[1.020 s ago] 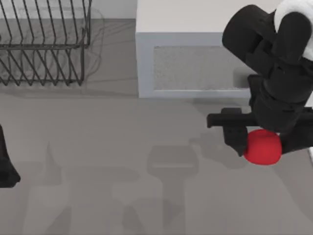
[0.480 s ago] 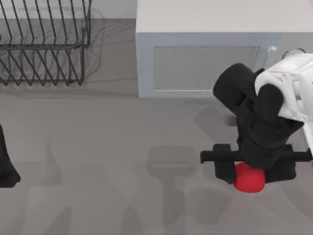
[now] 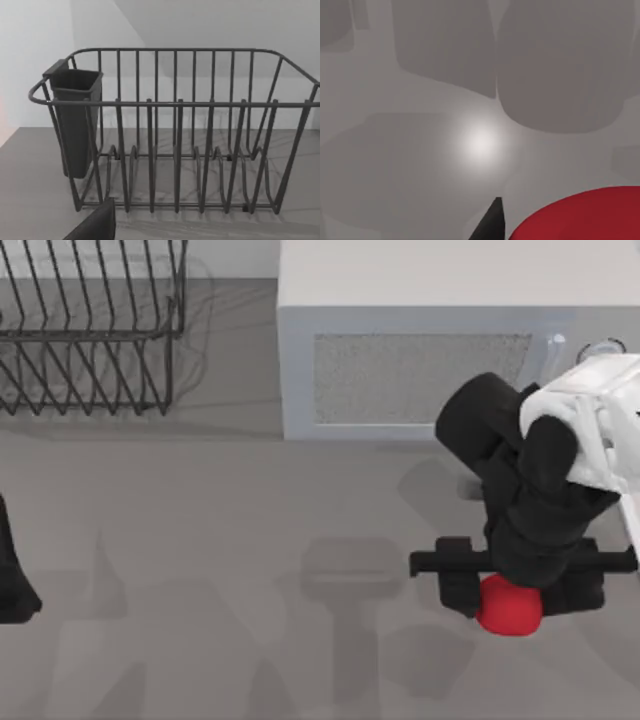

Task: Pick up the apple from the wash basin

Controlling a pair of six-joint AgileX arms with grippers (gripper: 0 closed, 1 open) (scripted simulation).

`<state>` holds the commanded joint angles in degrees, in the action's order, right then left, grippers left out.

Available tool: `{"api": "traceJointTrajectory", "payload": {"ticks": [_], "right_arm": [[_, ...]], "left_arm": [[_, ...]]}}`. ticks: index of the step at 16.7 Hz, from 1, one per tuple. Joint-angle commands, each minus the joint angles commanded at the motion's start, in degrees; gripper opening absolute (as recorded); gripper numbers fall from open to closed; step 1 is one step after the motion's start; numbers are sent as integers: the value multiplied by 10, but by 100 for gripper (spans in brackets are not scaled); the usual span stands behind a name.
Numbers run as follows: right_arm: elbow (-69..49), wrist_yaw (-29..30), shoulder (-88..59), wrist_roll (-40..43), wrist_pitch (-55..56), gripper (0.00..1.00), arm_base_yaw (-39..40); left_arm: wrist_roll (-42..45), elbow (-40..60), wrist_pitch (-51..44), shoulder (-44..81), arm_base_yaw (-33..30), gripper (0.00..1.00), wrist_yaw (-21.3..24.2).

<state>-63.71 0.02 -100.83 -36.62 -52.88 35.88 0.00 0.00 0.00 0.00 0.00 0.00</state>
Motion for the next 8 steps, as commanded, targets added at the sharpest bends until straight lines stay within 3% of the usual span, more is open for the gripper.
{"api": "traceJointTrajectory", "payload": {"ticks": [8], "right_arm": [[0, 0, 0, 0, 0, 90, 0]], "left_arm": [[0, 0, 0, 0, 0, 100, 0]]}}
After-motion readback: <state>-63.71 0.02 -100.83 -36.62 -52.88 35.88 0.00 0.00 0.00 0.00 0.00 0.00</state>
